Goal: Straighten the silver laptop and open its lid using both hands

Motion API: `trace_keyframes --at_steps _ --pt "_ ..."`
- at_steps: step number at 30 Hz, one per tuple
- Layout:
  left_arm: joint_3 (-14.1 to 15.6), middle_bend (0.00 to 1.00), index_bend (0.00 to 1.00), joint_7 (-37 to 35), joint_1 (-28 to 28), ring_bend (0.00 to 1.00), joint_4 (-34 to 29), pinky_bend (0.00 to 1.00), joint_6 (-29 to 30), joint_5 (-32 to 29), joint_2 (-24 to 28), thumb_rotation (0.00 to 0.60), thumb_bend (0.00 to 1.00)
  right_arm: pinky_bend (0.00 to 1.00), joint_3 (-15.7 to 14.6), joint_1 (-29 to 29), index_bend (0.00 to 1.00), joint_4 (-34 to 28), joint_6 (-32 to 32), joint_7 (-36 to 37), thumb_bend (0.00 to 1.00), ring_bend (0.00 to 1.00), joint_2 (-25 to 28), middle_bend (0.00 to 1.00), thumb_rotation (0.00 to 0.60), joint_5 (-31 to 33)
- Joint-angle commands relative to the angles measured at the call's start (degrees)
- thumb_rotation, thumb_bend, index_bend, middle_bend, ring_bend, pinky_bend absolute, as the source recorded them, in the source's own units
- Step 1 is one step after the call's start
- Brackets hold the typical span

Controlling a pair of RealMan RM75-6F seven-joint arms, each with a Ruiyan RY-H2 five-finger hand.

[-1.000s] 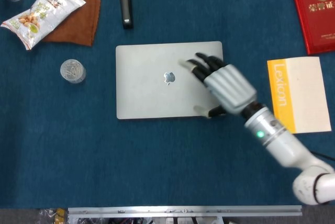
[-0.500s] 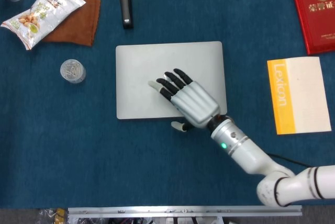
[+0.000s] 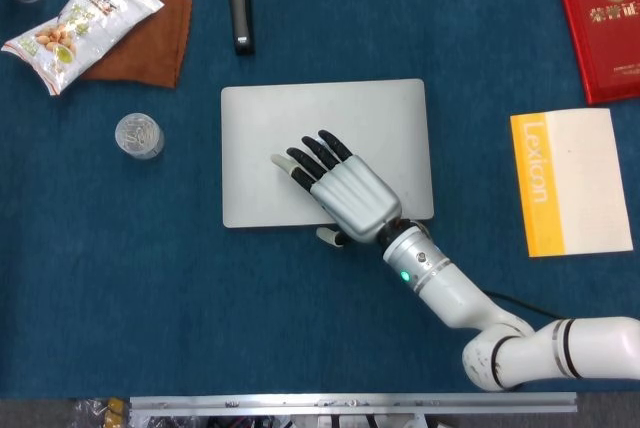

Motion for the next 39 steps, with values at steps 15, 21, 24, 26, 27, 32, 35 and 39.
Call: trace_keyframes --at_steps 15,21,24,26,27,32,35,39 --pt "-1.0 0.00 0.00 -0.7 0.0 0.00 0.8 0.00 -1.5 0.0 -0.4 0.600 0.23 0.06 1.2 0.0 0.00 2.8 -1.1 0.1 0.17 0.01 -1.1 0.11 0.513 0.3" --pt "-1.3 0.00 0.00 -1.3 0.3 0.00 1.2 0.00 -1.5 0.1 -0.3 0.600 0.23 0.06 1.3 0.0 0.00 2.7 -1.4 -0.4 0.25 0.01 -1.3 0.11 0.539 0.5" --pt "-1.2 0.00 0.00 -1.8 0.6 0.00 1.7 0.00 -1.2 0.3 -0.3 0.600 0.23 0.06 1.3 0.1 0.00 2.5 -1.6 -0.9 0.34 0.01 -1.4 0.11 0.540 0.6" --pt "-1.3 0.00 0.00 -2.1 0.7 0.00 2.0 0.00 -1.2 0.3 -0.4 0.600 0.23 0.06 1.3 0.2 0.00 2.3 -1.5 -1.3 0.38 0.01 -1.4 0.11 0.543 0.6" --pt "-1.3 0.00 0.00 -2.3 0.8 0.00 2.1 0.00 -1.1 0.3 -0.4 0.600 0.23 0.06 1.3 0.2 0.00 2.2 -1.5 -1.5 0.40 0.01 -1.4 0.10 0.545 0.6" --pt "-1.5 0.00 0.00 -3.1 1.0 0.00 2.8 0.00 -1.4 0.0 -0.5 0.600 0.23 0.06 2.1 0.9 0.00 1.6 -1.2 -3.3 0.46 0.01 -1.3 0.10 0.557 0.4" --pt "-1.5 0.00 0.00 -3.6 1.1 0.00 2.9 0.00 -1.6 0.0 -0.4 0.600 0.23 0.06 2.8 1.6 0.00 1.0 -1.0 -4.9 0.49 0.01 -1.0 0.10 0.564 0.4" --pt "-1.5 0.00 0.00 -3.7 1.0 0.00 3.0 0.00 -2.0 0.0 -0.1 0.600 0.23 0.06 4.1 2.7 0.00 0.3 -0.8 -7.1 0.49 0.01 -0.6 0.10 0.567 0.7"
